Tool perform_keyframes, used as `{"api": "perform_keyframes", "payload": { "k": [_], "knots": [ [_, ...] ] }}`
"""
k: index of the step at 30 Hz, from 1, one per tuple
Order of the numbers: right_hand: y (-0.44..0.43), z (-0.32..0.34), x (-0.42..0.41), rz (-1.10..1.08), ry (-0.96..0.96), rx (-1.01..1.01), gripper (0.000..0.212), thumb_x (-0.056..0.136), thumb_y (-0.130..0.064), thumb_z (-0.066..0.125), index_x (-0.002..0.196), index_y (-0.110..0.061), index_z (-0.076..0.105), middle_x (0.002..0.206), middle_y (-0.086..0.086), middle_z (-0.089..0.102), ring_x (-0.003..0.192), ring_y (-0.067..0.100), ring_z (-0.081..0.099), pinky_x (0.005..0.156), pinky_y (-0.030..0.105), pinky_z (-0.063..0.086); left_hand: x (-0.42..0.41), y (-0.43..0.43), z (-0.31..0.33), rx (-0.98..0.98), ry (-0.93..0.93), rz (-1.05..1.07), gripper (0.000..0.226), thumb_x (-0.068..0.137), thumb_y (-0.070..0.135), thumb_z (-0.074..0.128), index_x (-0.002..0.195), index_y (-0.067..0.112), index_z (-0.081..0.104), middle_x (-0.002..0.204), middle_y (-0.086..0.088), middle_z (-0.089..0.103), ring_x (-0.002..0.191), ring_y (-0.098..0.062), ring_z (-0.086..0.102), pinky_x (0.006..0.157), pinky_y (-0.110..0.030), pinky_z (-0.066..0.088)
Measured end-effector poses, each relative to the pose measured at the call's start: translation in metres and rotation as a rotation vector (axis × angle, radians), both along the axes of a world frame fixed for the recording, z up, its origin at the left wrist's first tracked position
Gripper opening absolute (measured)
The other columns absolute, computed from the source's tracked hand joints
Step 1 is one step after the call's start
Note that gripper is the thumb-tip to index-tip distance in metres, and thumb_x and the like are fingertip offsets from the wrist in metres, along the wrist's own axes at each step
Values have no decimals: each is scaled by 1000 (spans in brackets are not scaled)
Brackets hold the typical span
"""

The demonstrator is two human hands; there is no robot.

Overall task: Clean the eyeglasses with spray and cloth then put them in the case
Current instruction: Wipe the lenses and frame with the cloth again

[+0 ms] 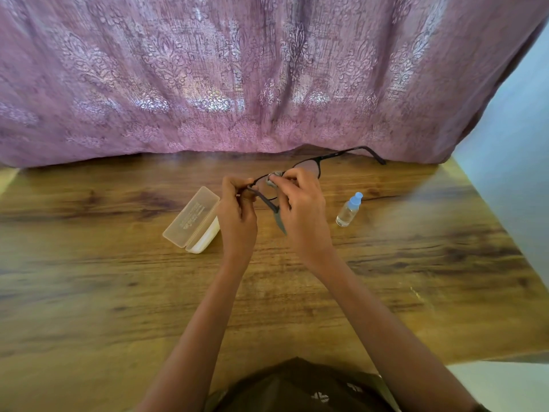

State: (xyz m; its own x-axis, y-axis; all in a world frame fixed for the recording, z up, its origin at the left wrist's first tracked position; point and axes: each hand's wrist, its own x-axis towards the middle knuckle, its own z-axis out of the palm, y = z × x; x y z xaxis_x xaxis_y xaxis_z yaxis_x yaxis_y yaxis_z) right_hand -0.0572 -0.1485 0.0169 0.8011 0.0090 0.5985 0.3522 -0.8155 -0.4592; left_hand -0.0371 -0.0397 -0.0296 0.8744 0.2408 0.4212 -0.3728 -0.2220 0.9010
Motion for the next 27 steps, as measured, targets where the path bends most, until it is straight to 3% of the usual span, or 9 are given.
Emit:
{"api": "perform_keyframes", "payload": {
  "k": [2, 7, 11, 17, 22, 27],
  "knots": [
    [-1, 0, 0, -21, 9, 3, 25, 84, 8, 67, 109, 6, 71, 95, 18, 63, 87, 29, 61, 79, 24, 44, -1, -1, 2, 0, 6, 5, 34, 97, 1, 41, 97, 34, 50, 87, 27, 63, 83, -2, 64, 71, -18, 50],
    [3, 2, -4, 92, 10, 22, 27, 82, 9, 67, 109, 5, 71, 97, 19, 63, 91, 30, 61, 79, 26, 48, 0, 0, 0, 35, -25, -29, 18, 97, 1, 43, 101, 17, 50, 82, 26, 61, 75, -2, 60, 66, -17, 47],
    [2, 3, -4, 111, 18, 25, 28, 83, 9, 66, 110, 5, 70, 98, 17, 63, 92, 28, 59, 81, 19, 42, -1, 1, -1, 38, -22, -41, 15, 98, 4, 41, 100, 15, 50, 80, 25, 61, 72, -2, 60, 64, -13, 44],
    [2, 5, 1, 34, 7, 28, 24, 86, 8, 65, 109, 6, 70, 96, 18, 62, 89, 29, 59, 77, 29, 50, -1, 3, 2, -6, 1, -8, 23, 99, 13, 42, 96, 35, 49, 82, 12, 62, 78, -7, 62, 65, -17, 46],
    [6, 6, 0, 162, -5, 53, 26, 84, 10, 65, 109, 5, 71, 96, 19, 63, 90, 29, 61, 78, 31, 52, 1, 7, 0, 18, -6, -16, 22, 96, -5, 45, 101, 16, 50, 83, 12, 59, 75, 0, 58, 67, -10, 44],
    [5, 5, 0, 179, 17, 61, 26, 84, 11, 64, 108, 4, 71, 94, 17, 61, 88, 27, 59, 76, 30, 51, -2, 9, 0, 16, 0, -17, 17, 97, 2, 43, 100, 16, 50, 86, 9, 63, 78, -2, 63, 69, -18, 50]
  ]
}}
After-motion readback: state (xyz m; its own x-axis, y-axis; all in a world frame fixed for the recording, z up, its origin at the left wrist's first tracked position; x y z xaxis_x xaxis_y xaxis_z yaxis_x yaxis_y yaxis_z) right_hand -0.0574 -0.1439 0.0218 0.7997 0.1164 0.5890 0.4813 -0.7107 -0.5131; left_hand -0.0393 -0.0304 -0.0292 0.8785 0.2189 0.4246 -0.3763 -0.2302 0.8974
